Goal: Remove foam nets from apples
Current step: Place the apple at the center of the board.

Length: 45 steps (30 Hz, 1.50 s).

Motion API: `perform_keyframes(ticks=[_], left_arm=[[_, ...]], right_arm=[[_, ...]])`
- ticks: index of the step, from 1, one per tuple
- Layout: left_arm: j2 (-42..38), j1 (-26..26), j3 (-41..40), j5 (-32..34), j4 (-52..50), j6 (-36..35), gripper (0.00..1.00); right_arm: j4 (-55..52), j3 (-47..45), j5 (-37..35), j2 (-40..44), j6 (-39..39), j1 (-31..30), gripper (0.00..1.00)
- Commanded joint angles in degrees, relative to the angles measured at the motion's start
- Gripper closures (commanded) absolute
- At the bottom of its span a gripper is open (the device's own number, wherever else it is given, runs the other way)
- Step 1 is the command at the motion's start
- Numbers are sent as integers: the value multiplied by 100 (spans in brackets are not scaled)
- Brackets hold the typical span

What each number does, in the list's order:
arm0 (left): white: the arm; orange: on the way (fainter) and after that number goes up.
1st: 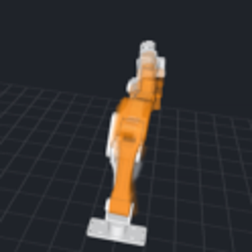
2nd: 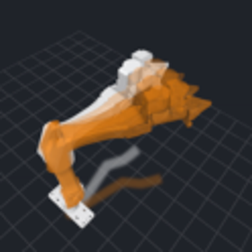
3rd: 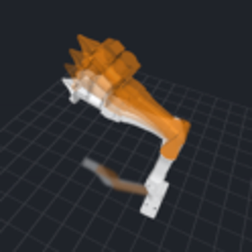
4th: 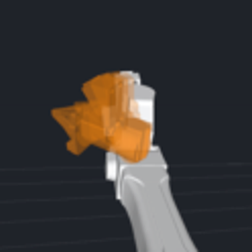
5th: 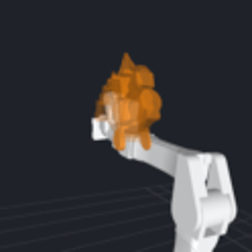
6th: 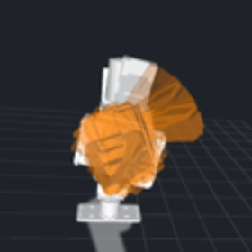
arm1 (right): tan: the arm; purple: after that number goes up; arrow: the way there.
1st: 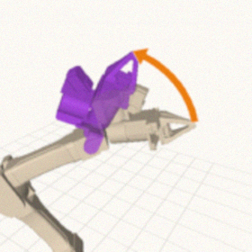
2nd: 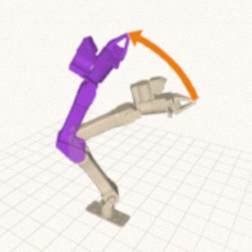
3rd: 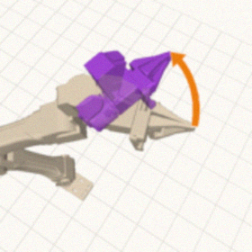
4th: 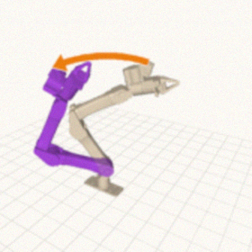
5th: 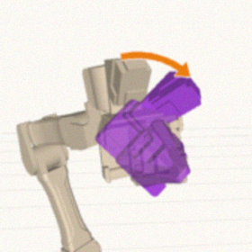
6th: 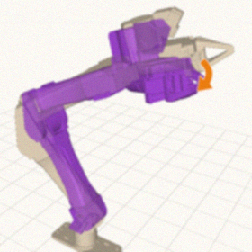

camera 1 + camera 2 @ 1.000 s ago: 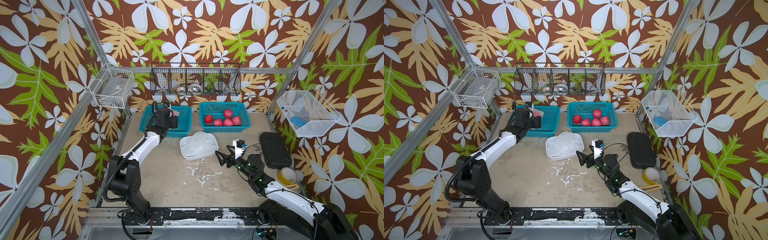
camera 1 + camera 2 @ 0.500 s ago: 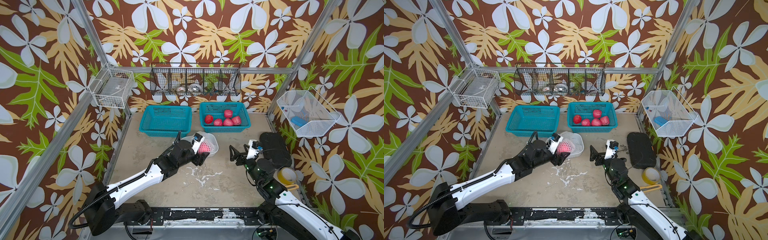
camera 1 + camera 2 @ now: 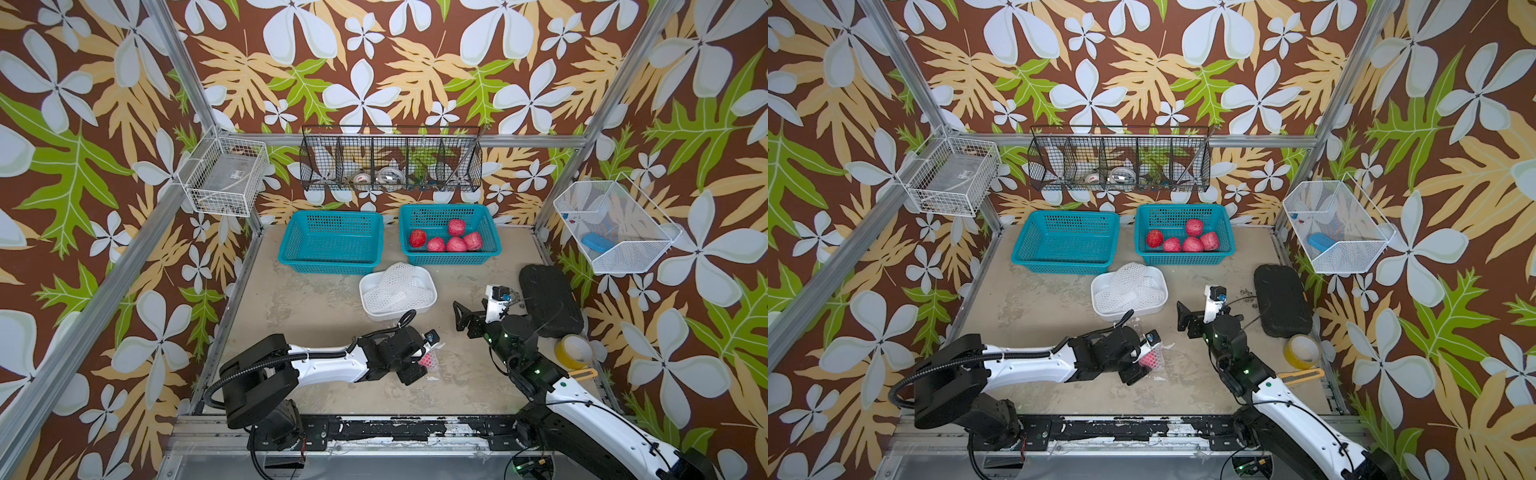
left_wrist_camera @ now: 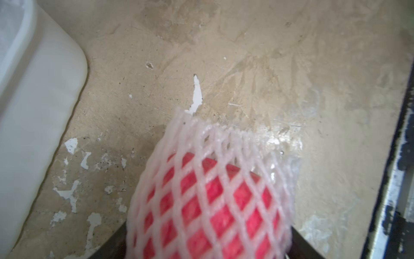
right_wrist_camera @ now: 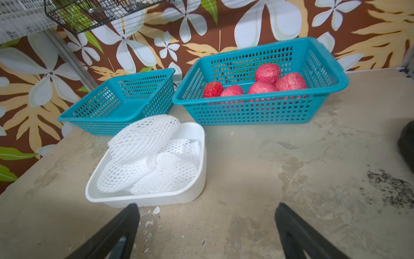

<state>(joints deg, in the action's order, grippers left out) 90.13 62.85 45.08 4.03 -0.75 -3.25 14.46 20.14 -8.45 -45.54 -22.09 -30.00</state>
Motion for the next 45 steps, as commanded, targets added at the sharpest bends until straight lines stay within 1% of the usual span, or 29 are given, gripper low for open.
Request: perform_keyframes(ticks=[1, 6, 10, 12, 13, 14, 15, 16, 20, 23, 28, 31, 34, 37, 41, 45], left_arm=[[66, 19, 43, 285, 108, -112, 34], [276, -16, -129, 610, 445, -337, 30], [672, -16, 90, 978, 354, -571, 28], [744, -35, 154, 1032, 401, -630, 25], [752, -45, 199, 1000, 398, -658, 21], [755, -45, 235, 1005, 392, -672, 7], [744, -49, 251, 966, 385, -699, 2], [707, -53, 241, 932, 392, -703, 0], [285, -83, -1, 839, 609, -563, 0], [-294, -158, -335, 717, 858, -387, 0], [-1389, -389, -1306, 424, 1466, -42, 0], [-1820, -412, -1946, 369, 1871, 174, 0], [-2095, -414, -2345, 347, 2139, 246, 0], [-2104, -414, -2629, 151, 2822, 155, 0], [-1767, -406, -2457, 154, 3010, 32, 0], [-1594, -494, -2637, -9, 3553, -55, 0]], right_arm=[[126, 86, 301, -213, 13, -9, 3], [293, -8, 159, -240, -60, -7, 3], [411, -72, 179, -135, -75, -10, 3], [360, -63, 163, -153, -52, -8, 3], [347, -72, 151, -156, -42, -17, 3], [344, -72, 151, -154, -33, -7, 3], [351, -73, 170, -149, -26, -6, 3], [379, -85, 199, -152, -16, -9, 3], [470, -105, 265, -214, 2, -5, 3], [521, -107, 312, -296, 1, -8, 3], [580, -64, 420, -385, 2, -10, 3], [663, -81, 440, -394, 7, -6, 3], [650, -78, 510, -383, 8, -10, 3], [703, -120, 531, -351, -6, -7, 3], [650, -67, 589, -330, 24, -8, 3], [677, -136, 554, -149, 64, -7, 3]])
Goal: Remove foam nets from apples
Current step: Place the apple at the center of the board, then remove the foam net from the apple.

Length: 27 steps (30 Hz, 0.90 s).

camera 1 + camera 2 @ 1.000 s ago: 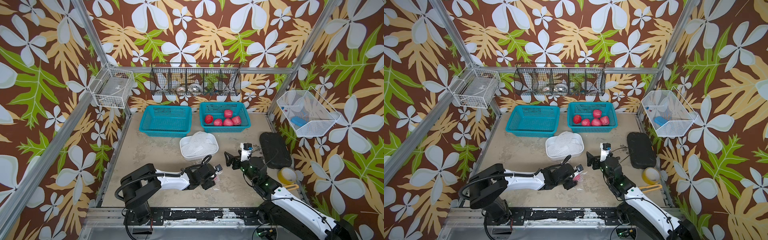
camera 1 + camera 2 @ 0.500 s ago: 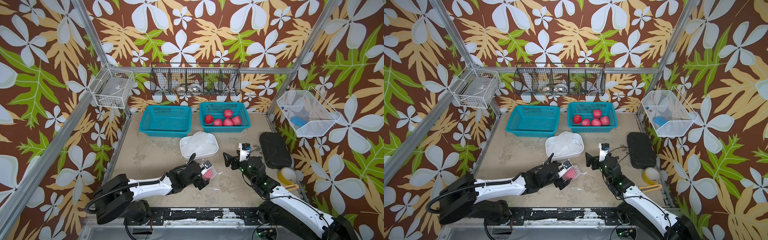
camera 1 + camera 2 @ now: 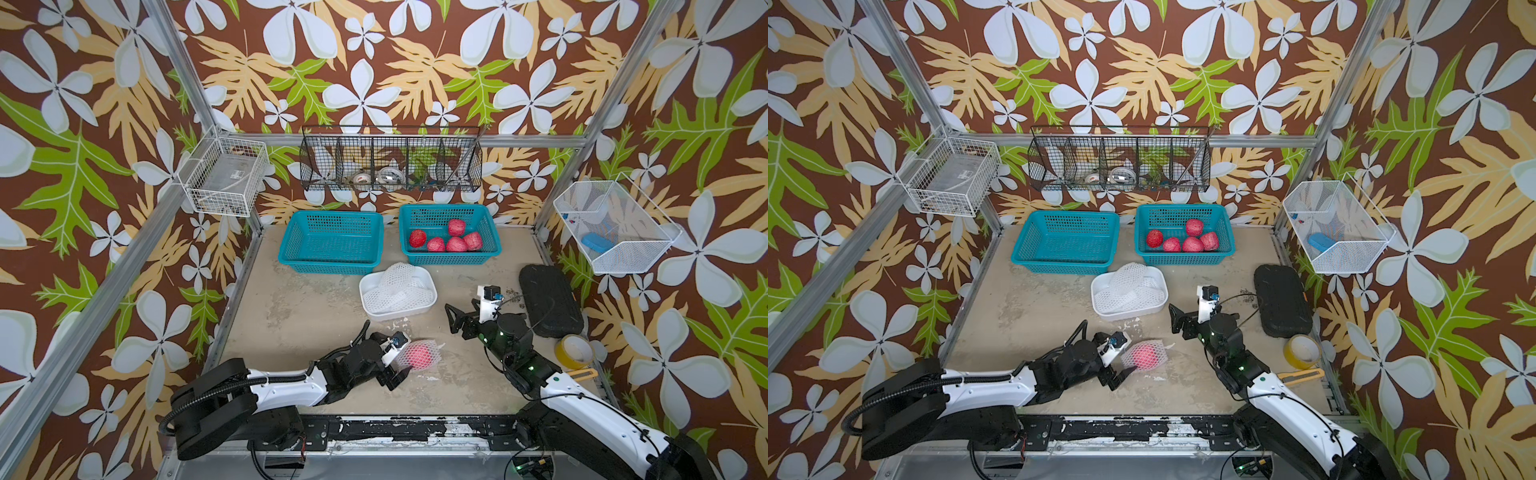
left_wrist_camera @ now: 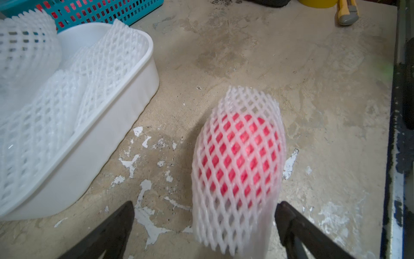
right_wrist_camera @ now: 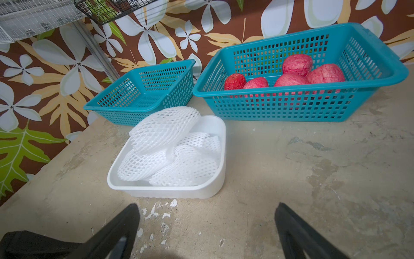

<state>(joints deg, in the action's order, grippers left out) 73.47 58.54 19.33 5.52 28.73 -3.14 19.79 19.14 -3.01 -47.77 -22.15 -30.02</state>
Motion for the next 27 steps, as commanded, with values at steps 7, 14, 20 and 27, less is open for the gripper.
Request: perform_keyframes(ticks=[7, 14, 20, 27], left_arm=[[248, -273, -293, -737, 1075, -44, 2], [260, -269, -389, -1322, 1092, -90, 3], [554, -273, -230, -1645, 1064, -212, 6], [735, -269, -121, -1831, 1098, -205, 20]], right_arm=[[163, -59, 59, 115, 71, -10, 3], [278, -65, 124, 20, 36, -4, 3], [258, 22, 203, -66, 42, -5, 3], [217, 88, 182, -68, 87, -4, 3]])
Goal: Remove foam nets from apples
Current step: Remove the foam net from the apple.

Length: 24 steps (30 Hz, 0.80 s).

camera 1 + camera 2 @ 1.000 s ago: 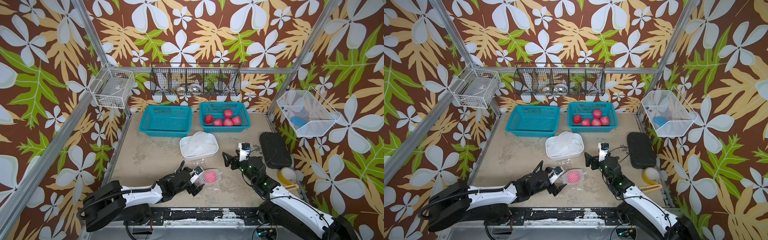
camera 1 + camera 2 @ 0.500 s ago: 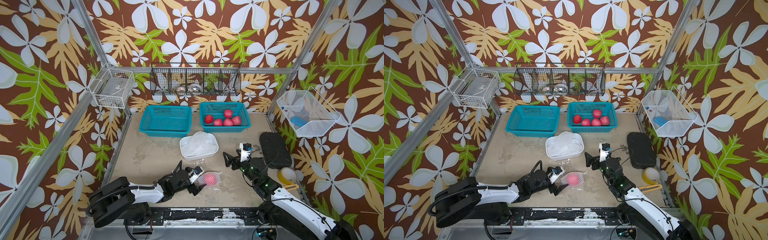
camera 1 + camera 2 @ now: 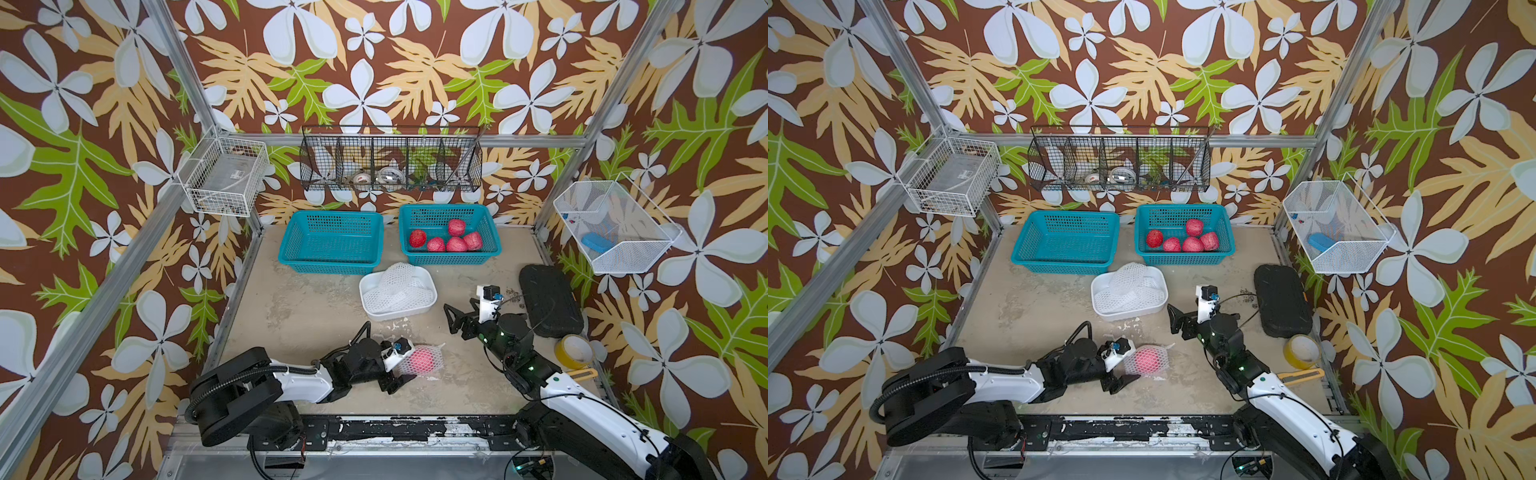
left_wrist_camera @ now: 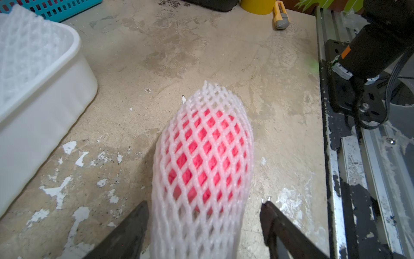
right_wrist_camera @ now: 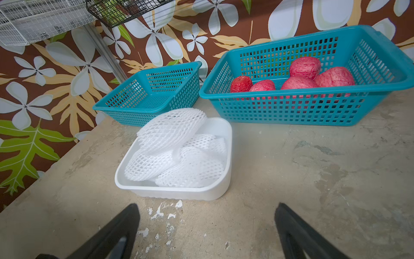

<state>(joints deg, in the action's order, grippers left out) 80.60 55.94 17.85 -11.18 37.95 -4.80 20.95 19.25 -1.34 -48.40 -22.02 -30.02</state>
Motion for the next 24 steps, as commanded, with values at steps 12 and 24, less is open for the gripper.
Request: perform_keyframes(ticks=[12, 24], left_arm=[[21, -13, -53, -203, -6, 144, 38], [163, -10, 62, -135, -151, 242, 59]], right_arm=[[173, 131, 82, -99, 72, -9, 3], [199, 209, 96, -162, 84, -11, 3]])
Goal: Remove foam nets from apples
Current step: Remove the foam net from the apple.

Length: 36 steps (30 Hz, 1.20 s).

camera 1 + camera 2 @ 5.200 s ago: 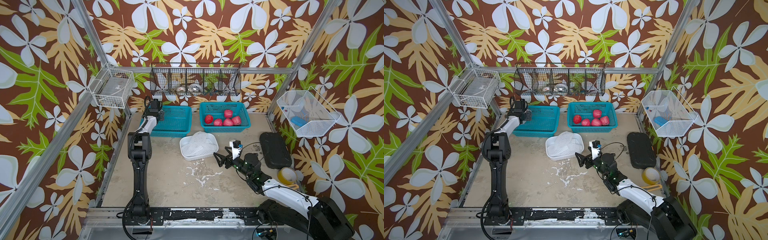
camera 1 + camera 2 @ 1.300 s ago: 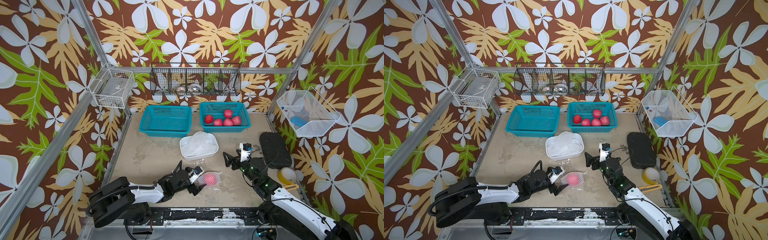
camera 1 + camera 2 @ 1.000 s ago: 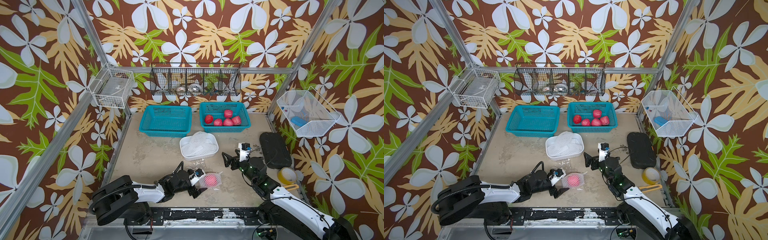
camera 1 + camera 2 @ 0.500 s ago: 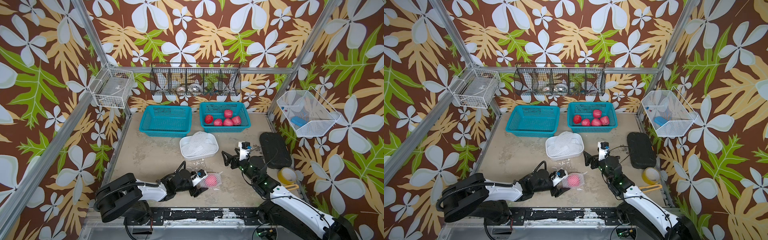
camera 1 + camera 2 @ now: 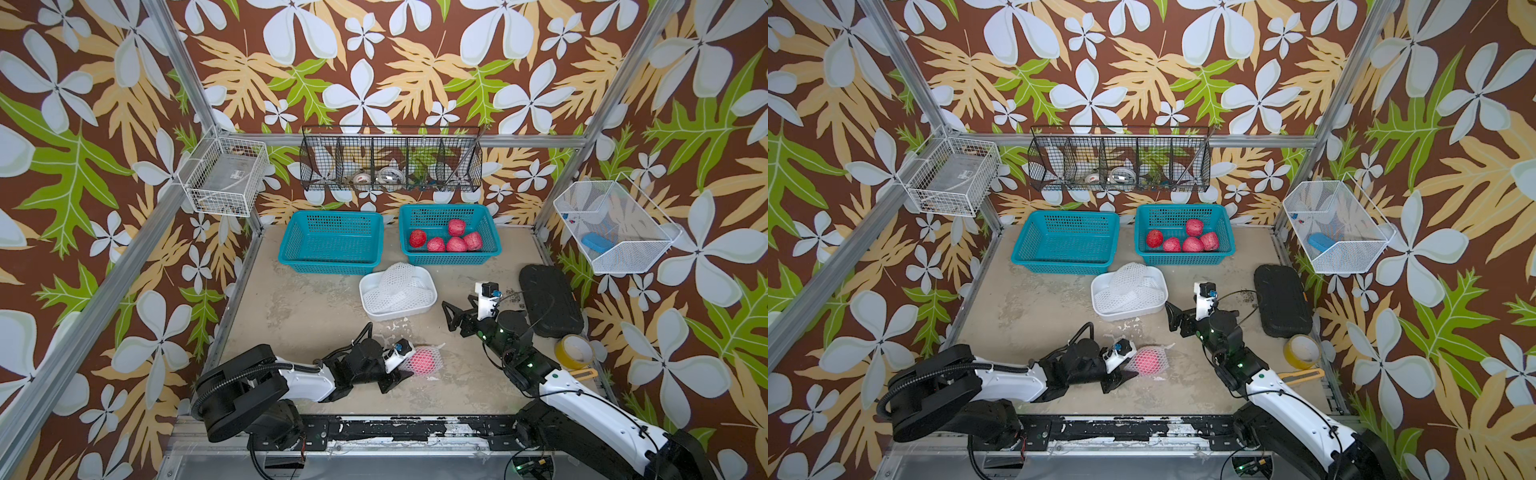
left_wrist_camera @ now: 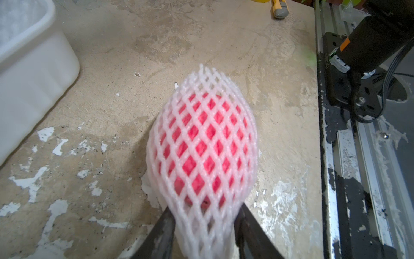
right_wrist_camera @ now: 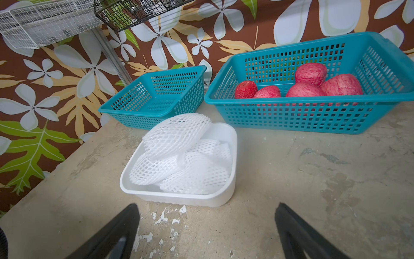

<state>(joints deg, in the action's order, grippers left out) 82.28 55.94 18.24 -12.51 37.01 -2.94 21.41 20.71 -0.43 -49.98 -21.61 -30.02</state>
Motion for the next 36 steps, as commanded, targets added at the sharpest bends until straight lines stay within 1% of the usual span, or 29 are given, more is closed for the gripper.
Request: perform_keyframes(ticks=[1, 2, 3, 8, 10, 13, 17, 20, 22, 26, 29, 31, 32, 33, 34, 36], left_arm=[[-14, -12, 10, 48, -41, 69, 59], [-43, -11, 11, 138, -36, 95, 61], [-88, -10, 36, 212, -97, 113, 67], [-497, -11, 45, 328, -138, 197, 72], [-617, -6, 126, 334, -297, 197, 73], [-720, -13, 218, 377, -557, 165, 77], [-905, -9, 611, 608, -1403, 141, 80], [-1028, -13, 1078, 841, -2203, 161, 80], [-1017, -13, 1481, 834, -2783, 136, 79], [-604, -13, 2495, 817, -4139, 55, 79], [-208, -12, 2803, 987, -4491, -25, 79], [-71, -10, 2855, 984, -4500, -44, 79], [-59, -11, 2856, 1032, -4460, -15, 73], [-84, -12, 2837, 1080, -4402, 26, 63], [-138, -13, 2826, 1085, -4367, 26, 58], [-290, -8, 2838, 1220, -4293, 11, 54]], right_arm=[[153, 57, 2, -4, 42, -5, 3], [165, 47, 5, -1, 42, -3, 3], [194, 31, 6, -1, 24, 1, 3], [154, 72, 4, -18, 24, -9, 3], [128, 106, -8, -16, 30, -11, 3], [134, 127, -43, 22, 51, -9, 3], [103, 169, -57, 24, 53, -7, 3], [109, 151, -76, 48, 59, -9, 3], [133, 127, -107, 42, 60, -8, 3], [131, 144, -133, 55, 59, -11, 3], [201, 83, -151, 76, 36, -4, 3], [207, 69, -146, 84, 18, -4, 3], [199, 59, -143, 93, 34, -8, 3], [176, 64, -164, 108, 47, -4, 3], [162, 64, -191, 122, 51, -8, 3], [132, 52, -238, 160, 58, -5, 3]])
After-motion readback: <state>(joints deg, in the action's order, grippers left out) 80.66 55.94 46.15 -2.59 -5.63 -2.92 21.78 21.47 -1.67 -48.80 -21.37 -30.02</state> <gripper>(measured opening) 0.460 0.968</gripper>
